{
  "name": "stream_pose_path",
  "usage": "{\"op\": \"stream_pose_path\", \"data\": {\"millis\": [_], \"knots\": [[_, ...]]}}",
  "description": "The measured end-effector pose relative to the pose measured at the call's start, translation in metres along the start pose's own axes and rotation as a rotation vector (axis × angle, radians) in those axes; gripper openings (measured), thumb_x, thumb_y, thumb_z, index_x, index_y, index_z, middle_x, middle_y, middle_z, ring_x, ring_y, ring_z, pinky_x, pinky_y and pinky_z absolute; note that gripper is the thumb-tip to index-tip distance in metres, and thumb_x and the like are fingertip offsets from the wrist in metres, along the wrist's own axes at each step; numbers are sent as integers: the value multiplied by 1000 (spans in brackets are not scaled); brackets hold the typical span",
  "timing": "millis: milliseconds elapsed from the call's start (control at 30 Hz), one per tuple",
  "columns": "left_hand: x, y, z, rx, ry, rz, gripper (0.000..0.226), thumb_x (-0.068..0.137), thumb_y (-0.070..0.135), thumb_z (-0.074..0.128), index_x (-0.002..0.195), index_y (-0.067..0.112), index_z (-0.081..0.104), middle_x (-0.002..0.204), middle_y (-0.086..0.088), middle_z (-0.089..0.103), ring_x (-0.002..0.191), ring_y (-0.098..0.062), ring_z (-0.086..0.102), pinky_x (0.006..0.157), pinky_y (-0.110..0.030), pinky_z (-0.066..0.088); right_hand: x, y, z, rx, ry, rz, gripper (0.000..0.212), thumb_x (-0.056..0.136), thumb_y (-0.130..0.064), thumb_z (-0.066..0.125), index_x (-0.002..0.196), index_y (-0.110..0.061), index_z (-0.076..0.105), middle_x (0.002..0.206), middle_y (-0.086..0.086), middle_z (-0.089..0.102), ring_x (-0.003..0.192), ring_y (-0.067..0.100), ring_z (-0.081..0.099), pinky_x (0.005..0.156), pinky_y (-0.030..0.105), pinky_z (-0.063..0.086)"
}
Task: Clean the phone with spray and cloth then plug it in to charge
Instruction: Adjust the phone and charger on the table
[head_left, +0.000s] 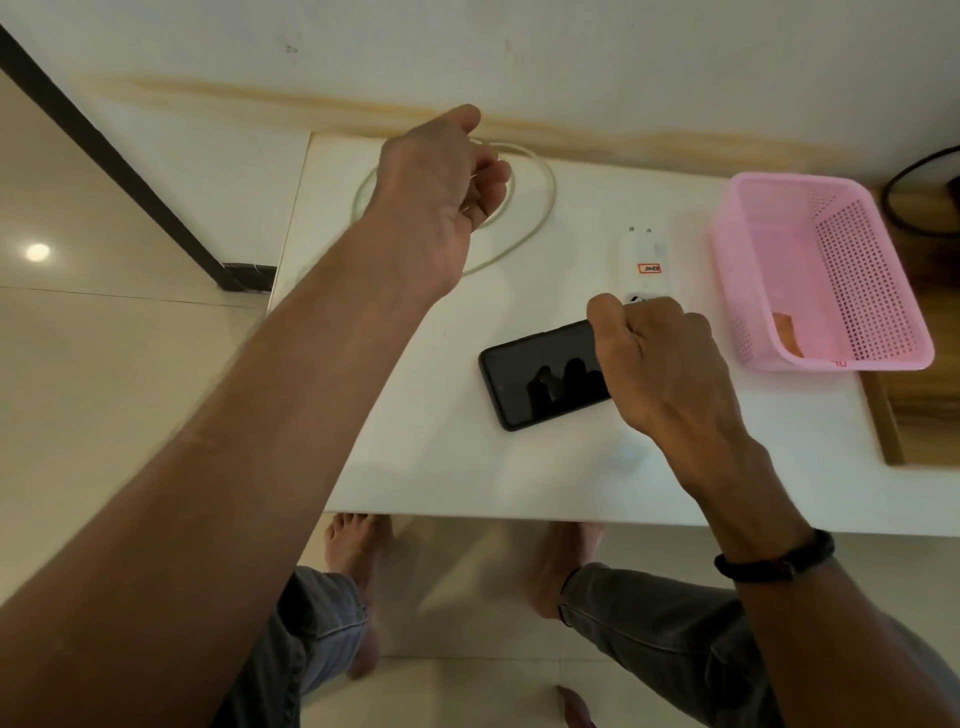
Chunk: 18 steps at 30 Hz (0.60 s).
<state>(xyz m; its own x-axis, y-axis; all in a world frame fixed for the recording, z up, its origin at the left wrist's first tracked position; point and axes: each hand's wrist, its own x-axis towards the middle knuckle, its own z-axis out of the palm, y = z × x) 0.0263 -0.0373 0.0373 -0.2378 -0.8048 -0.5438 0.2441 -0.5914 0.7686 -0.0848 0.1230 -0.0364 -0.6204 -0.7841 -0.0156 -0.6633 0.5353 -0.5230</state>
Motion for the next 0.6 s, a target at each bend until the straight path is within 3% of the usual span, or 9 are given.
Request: {"op": "stream_pose_path", "data": {"millis": [167, 233, 333, 467, 600], "knots": [[-1, -4, -2, 162, -40, 39, 32, 96, 2, 63, 121, 20, 70, 108, 1, 80, 88, -17, 72, 81, -29, 59, 13, 6, -14, 2, 59, 55, 53, 90, -51, 31, 52, -14, 32, 46, 1, 41, 44, 22, 42, 49, 31, 43], [0, -5, -2, 182, -47, 51, 32, 91, 6, 73, 120, 20, 72, 111, 2, 81, 94, -17, 74, 84, -30, 59, 20, 11, -24, -7, 96, 107, 58, 89, -54, 30, 51, -11, 37, 47, 13, 47, 45, 33, 48, 51, 40, 52], [0, -5, -3, 207, -45, 74, 27, 86, 12, 81, 112, 21, 77, 109, 2, 81, 95, -16, 75, 87, -31, 61, 27, 25, -37, -11, 127, 184, 66, 89, -58, 26, 57, -5, 49, 55, 18, 58, 55, 40, 62, 63, 53, 61], [-1, -5, -4, 221, -45, 91, 17, 84, 17, 85, 98, 24, 80, 114, 1, 80, 108, -17, 75, 90, -31, 62, 26, 44, -49, -6, 165, 268, 57, 88, -61, 29, 65, -13, 50, 63, 13, 59, 66, 45, 67, 68, 60, 61], [-2, -7, -1, 249, -65, 88, 19, 86, 19, 83, 105, 25, 81, 111, 4, 80, 91, -12, 69, 83, -25, 61, 20, 54, -54, -24, 141, 294, 52, 91, -59, 31, 73, -15, 50, 74, 19, 64, 67, 40, 67, 71, 58, 62]]}}
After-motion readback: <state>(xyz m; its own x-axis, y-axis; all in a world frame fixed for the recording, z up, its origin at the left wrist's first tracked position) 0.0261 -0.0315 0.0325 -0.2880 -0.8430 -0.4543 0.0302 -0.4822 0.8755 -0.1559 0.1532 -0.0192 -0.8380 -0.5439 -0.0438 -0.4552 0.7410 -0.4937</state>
